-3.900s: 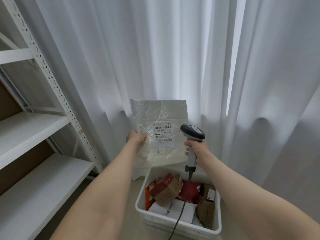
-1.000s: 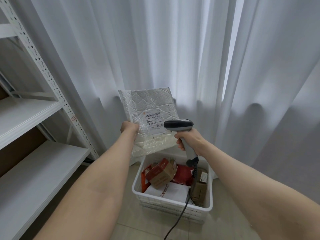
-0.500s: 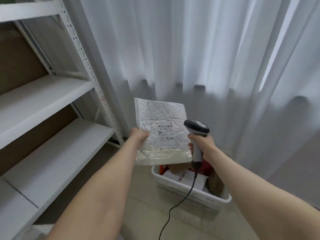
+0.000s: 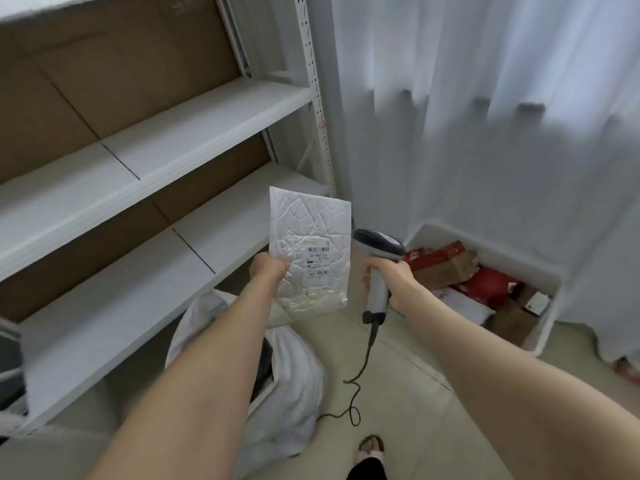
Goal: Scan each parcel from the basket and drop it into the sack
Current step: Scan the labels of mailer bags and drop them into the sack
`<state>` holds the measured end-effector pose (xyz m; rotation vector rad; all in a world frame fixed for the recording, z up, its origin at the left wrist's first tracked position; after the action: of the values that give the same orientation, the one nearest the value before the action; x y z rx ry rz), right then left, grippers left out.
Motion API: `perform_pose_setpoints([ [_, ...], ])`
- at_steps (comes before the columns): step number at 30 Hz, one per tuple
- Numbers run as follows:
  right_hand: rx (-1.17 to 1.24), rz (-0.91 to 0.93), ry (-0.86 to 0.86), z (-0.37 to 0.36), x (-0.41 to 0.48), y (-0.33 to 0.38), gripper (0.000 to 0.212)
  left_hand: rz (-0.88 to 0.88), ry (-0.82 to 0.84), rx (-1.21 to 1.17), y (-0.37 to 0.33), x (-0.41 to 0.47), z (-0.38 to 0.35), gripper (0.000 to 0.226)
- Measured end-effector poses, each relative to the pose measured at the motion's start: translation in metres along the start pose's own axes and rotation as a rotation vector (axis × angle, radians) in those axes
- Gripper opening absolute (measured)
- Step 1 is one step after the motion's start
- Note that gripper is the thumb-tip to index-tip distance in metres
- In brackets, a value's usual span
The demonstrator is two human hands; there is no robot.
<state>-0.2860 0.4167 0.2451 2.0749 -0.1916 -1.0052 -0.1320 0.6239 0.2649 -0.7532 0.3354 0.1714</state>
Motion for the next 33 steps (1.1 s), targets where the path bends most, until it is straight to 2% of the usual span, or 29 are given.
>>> perform_pose_setpoints([
  [4, -0.009, -0.048, 0.040, -0.041, -0.022, -0.046, 0.014, 0.064, -0.089, 0.014, 0.059, -0.006, 0.062, 0.029],
  [7, -0.020, -0.065, 0.083, -0.069, -0.032, -0.078, 0.011, 0.122, -0.126, 0.050, 0.095, -0.001, 0.092, 0.031],
  [11, -0.040, -0.097, 0.078, -0.102, -0.033, -0.119, 0.022, 0.148, -0.119, 0.115, 0.138, 0.013, 0.110, 0.033],
  [14, -0.040, -0.122, 0.043, -0.125, -0.026, -0.152, 0.015, 0.172, -0.108, 0.195, 0.176, 0.035, 0.121, 0.034],
  [23, -0.025, -0.219, -0.144, -0.173, 0.040, -0.292, 0.023, 0.196, 0.030, 0.431, 0.296, 0.155, 0.107, 0.033],
  [25, -0.069, -0.246, -0.210, -0.167, 0.055, -0.320, 0.017, 0.219, 0.084, 0.440, 0.321, 0.175, 0.089, 0.033],
  [28, -0.152, -0.259, -0.305, -0.150, 0.080, -0.355, 0.021, 0.281, 0.175, 0.362, 0.353, 0.193, 0.047, 0.033],
  [30, -0.180, -0.272, -0.314, -0.138, 0.096, -0.378, 0.023, 0.345, 0.296, 0.185, 0.369, 0.200, 0.013, 0.035],
  [33, -0.159, -0.301, -0.329, -0.123, 0.113, -0.410, 0.012, 0.404, 0.553, -0.036, 0.375, 0.204, -0.027, 0.038],
])
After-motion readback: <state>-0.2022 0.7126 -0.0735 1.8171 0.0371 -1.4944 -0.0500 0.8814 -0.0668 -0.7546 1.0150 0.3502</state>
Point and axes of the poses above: each hand's wrist, its own x-axis towards the middle knuckle, its own z-axis out of the back of the hand, y = z × x, the point moved 6 cm from there along x, towards the middle knuckle, and after that the axes turned 11 degrees about x, right-handed, at the moved point
